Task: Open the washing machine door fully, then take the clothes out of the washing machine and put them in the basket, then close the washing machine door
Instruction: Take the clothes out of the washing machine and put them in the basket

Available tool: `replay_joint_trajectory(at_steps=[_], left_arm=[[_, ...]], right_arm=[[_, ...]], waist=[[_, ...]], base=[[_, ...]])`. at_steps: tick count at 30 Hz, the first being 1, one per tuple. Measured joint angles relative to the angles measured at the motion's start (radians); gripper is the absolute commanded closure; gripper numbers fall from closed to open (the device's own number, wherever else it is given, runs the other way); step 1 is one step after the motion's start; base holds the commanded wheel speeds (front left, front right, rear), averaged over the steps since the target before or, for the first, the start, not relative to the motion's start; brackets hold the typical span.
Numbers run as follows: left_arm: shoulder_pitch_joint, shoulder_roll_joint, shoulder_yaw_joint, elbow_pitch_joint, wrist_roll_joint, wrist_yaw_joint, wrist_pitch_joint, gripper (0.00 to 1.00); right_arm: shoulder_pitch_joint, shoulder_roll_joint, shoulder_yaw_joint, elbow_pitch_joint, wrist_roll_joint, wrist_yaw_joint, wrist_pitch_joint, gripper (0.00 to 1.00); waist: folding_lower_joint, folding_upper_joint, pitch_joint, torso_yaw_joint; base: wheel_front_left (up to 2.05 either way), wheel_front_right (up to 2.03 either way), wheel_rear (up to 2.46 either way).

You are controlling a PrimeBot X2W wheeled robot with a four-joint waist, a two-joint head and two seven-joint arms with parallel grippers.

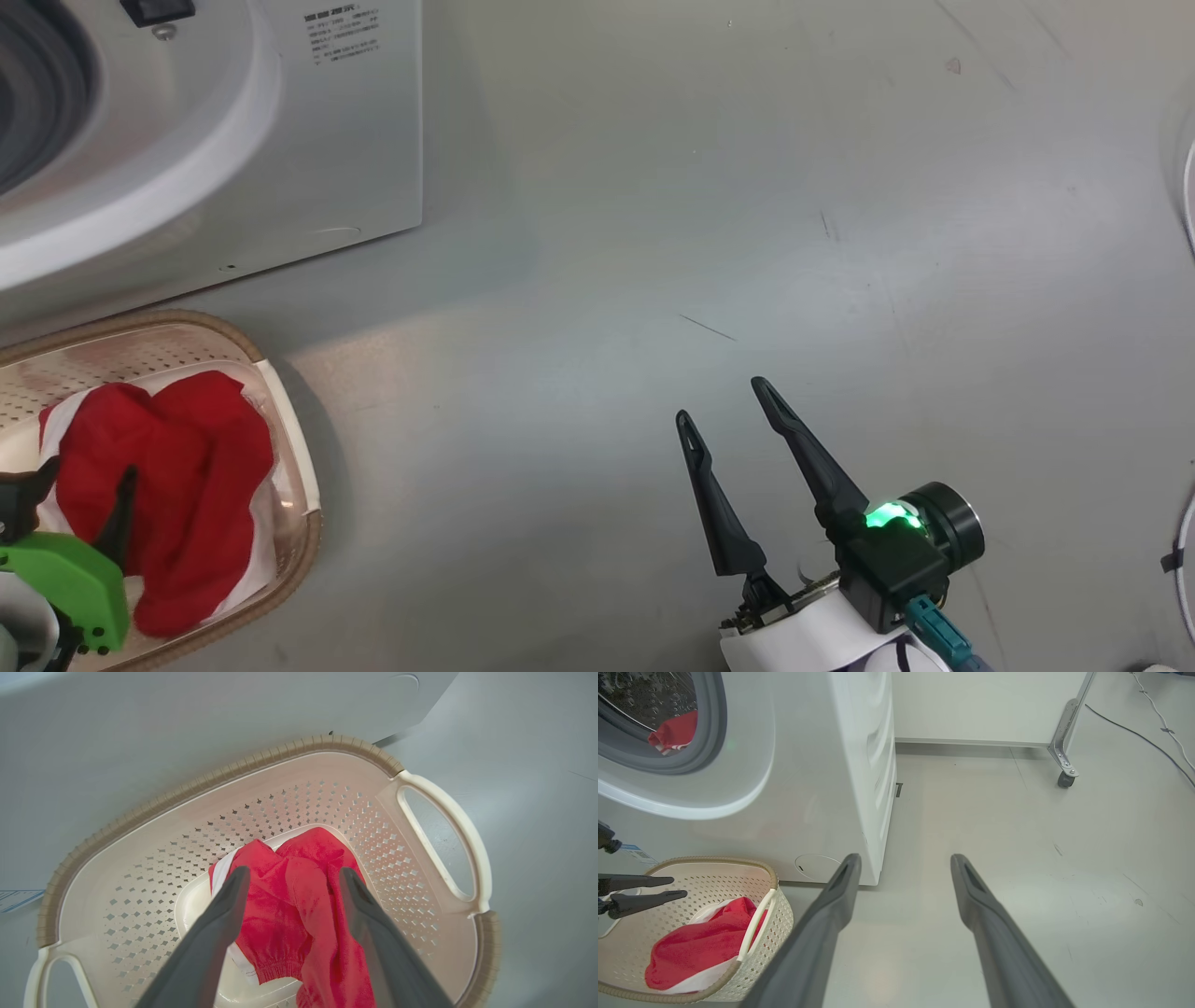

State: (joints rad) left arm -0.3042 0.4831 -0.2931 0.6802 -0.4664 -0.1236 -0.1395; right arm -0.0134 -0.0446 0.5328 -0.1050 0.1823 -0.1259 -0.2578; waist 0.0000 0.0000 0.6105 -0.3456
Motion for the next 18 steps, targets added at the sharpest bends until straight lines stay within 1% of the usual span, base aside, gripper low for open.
replay_joint_trajectory(at_steps=[10,15,18], left_arm=[[-0.025,-0.025,-0.059,0.02,-0.012,-0.005,-0.049,0.0],[-0.046,-0.037,-0.083,0.012,-0.044,-0.005,-0.074,0.0],[-0.059,-0.055,-0.099,-0.004,-0.058,-0.005,-0.083,0.0]], right_arm=[[-0.023,0.0,-0.025,0.022,0.0,0.0,0.0,0.0],[-0.03,0.0,-0.054,0.042,0.0,0.0,0.0,0.0],[-0.031,-0.001,-0.076,0.055,0.0,0.0,0.0,0.0]], waist=[[0.0,0.0,-0.05,0.03],[0.0,0.0,-0.092,0.053],[0.0,0.0,-0.121,0.068]], base=[[0.0,0.0,0.0],[0.0,0.0,0.0],[0.0,0.0,0.0]])
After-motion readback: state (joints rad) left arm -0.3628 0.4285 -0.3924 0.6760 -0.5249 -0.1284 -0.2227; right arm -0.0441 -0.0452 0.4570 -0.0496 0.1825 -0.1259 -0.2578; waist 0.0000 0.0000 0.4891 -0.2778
